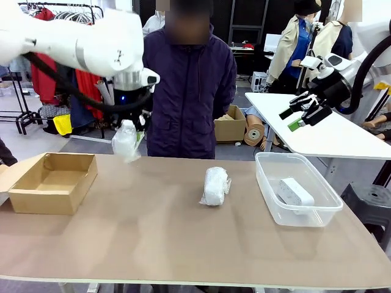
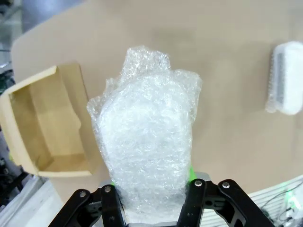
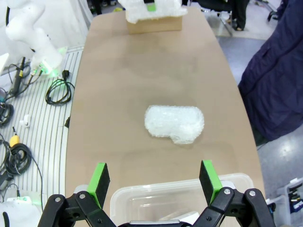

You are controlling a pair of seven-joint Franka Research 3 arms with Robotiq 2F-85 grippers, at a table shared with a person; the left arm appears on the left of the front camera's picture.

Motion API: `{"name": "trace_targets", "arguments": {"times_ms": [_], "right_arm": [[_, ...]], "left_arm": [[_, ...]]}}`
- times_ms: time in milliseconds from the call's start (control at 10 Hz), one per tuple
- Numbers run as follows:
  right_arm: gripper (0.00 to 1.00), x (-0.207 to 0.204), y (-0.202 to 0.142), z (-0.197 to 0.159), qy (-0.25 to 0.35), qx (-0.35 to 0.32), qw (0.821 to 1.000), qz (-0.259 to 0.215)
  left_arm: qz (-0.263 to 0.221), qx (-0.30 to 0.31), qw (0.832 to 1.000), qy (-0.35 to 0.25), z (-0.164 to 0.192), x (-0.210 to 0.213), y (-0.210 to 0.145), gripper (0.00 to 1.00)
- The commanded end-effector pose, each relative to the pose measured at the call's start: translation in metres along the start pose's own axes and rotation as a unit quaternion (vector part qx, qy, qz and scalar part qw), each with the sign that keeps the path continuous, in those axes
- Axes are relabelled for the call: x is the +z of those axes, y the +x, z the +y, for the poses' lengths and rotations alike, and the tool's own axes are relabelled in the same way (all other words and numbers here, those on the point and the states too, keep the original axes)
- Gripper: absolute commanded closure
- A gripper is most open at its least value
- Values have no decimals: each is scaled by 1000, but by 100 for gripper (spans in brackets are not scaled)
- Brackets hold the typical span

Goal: Separate and place wrapped and unwrapped clocks.
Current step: Pick up the Digital clock indicated by the person.

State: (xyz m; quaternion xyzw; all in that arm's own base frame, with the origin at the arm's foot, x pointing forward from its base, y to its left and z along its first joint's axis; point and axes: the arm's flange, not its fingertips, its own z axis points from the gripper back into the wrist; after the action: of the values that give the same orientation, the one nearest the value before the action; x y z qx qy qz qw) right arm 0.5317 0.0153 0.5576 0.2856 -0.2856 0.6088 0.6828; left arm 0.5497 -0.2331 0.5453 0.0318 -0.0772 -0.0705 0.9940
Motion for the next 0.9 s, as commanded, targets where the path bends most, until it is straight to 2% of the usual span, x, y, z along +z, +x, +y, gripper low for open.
{"name": "trace_targets", "arguments": {"times_ms": [0, 600, 800], "right_arm": [[0, 2, 2, 0, 1, 2, 1000, -1], [0, 2, 2, 0, 1, 2, 1000, -1], [0, 2, 2, 0, 1, 2, 1000, -1]], "left_arm": [[-24, 19, 999, 16, -12, 31, 2, 100], [-55, 20, 998, 12, -28, 118, -5, 100], [-50, 12, 999, -3, -29, 109, -7, 100]]}}
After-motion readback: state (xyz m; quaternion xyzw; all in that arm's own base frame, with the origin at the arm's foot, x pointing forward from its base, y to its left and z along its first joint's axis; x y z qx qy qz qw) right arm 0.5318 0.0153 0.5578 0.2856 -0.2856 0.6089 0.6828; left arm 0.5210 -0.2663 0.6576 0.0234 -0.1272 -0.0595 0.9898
